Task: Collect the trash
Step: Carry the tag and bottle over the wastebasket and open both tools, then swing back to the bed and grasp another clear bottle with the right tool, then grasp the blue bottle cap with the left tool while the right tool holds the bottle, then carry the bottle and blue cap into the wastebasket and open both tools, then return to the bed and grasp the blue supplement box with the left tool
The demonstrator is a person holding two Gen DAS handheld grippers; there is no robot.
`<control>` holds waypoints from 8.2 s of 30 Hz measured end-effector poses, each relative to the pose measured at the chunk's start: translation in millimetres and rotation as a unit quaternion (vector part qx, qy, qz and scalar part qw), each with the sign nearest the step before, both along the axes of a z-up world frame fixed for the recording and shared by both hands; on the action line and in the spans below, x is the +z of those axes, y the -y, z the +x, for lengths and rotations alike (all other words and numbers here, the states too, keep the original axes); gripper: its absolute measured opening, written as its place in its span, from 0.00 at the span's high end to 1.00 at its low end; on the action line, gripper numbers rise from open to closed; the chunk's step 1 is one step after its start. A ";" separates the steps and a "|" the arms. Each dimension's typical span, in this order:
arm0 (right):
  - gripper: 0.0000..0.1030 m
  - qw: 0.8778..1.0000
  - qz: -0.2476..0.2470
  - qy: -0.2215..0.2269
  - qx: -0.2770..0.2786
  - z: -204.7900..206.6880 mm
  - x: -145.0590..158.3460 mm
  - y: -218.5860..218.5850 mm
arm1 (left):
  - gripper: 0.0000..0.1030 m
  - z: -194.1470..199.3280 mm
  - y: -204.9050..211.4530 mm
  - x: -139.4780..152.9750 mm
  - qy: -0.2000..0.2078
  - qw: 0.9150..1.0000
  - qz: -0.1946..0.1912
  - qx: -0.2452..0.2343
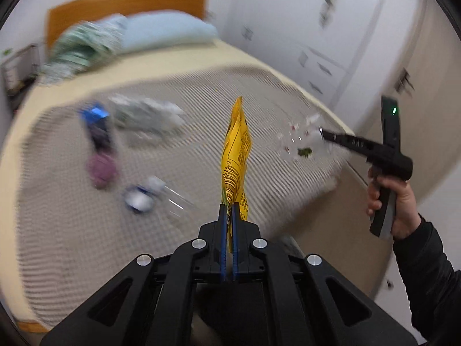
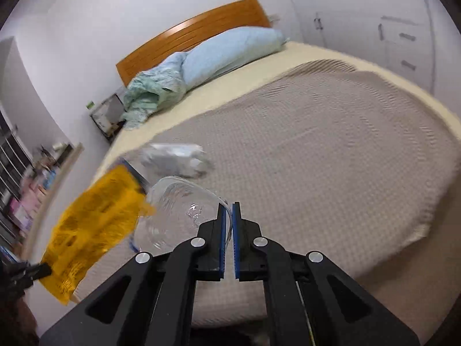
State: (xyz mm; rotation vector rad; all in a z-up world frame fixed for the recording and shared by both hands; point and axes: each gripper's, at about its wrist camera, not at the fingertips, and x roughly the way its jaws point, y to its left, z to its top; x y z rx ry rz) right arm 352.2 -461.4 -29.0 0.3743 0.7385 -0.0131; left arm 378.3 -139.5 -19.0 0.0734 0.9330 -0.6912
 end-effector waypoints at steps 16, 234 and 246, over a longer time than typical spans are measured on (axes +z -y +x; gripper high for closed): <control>0.96 0.955 0.063 -0.249 -0.146 -169.9 -322.3 100.6 | 1.00 -62.4 177.0 -219.7 -0.199 0.963 0.115 -0.143; 0.38 0.951 0.026 -0.280 -0.129 -217.5 -290.6 87.7 | 0.71 -66.9 300.7 -308.3 -0.105 0.976 0.153 -0.112; 0.38 0.976 -0.060 -0.187 -0.095 -126.8 -188.3 54.0 | 0.55 9.5 138.8 -161.0 0.020 0.999 0.004 0.030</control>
